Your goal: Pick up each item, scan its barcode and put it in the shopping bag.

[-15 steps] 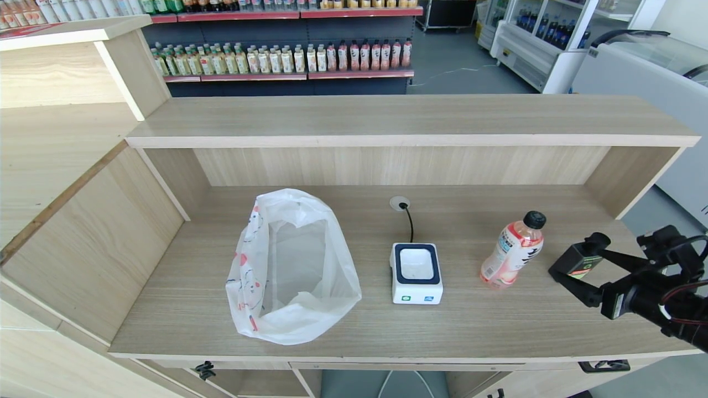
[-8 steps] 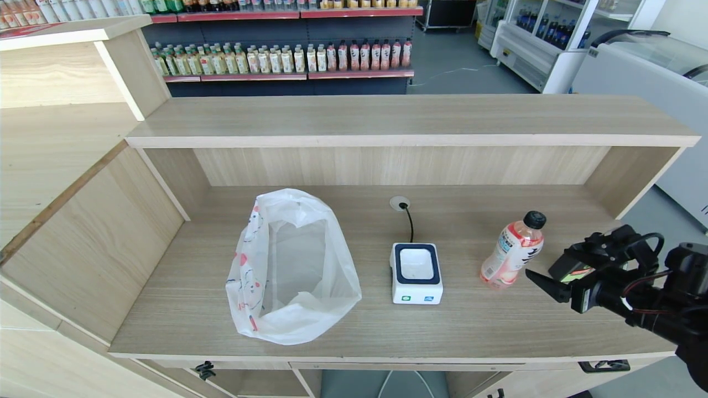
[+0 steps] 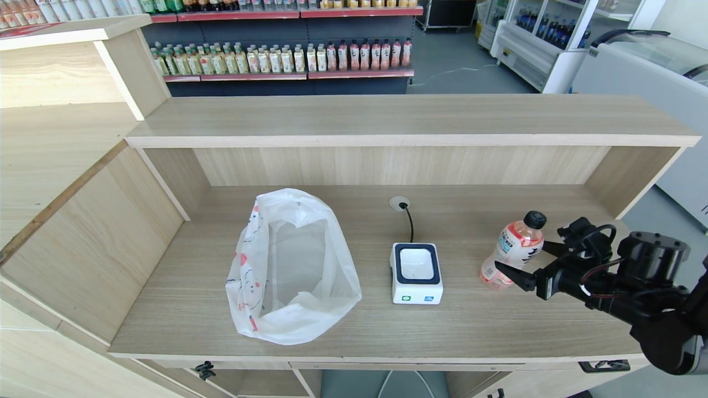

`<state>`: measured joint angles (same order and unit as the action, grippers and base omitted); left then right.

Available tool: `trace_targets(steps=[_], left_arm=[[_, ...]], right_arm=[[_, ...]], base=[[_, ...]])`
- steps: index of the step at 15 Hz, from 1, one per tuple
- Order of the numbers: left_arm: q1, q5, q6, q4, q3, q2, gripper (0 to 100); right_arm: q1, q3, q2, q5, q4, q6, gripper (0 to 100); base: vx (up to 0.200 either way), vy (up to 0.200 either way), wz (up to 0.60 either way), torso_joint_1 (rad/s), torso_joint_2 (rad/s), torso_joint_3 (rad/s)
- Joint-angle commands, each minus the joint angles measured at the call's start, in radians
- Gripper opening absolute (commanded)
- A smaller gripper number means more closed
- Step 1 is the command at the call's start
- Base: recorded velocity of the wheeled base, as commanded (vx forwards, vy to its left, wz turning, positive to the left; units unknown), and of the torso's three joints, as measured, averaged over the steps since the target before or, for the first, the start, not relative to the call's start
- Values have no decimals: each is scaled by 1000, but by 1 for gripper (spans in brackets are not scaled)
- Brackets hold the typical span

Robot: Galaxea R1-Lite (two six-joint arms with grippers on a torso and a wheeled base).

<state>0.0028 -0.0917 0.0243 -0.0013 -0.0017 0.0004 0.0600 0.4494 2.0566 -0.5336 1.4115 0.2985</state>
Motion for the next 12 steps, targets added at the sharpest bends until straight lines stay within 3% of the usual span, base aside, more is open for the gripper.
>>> trace_targets(steps=[1, 12], left_arm=[[0, 0, 0, 0, 2, 0, 100], [0, 0, 0, 0, 0, 0, 100]], right_arm=[[-14, 63, 56, -3, 1, 2, 100], [-35, 164, 157, -54, 1, -6, 100]], base=[[0, 0, 0, 0, 0, 0], [0, 0, 0, 0, 0, 0]])
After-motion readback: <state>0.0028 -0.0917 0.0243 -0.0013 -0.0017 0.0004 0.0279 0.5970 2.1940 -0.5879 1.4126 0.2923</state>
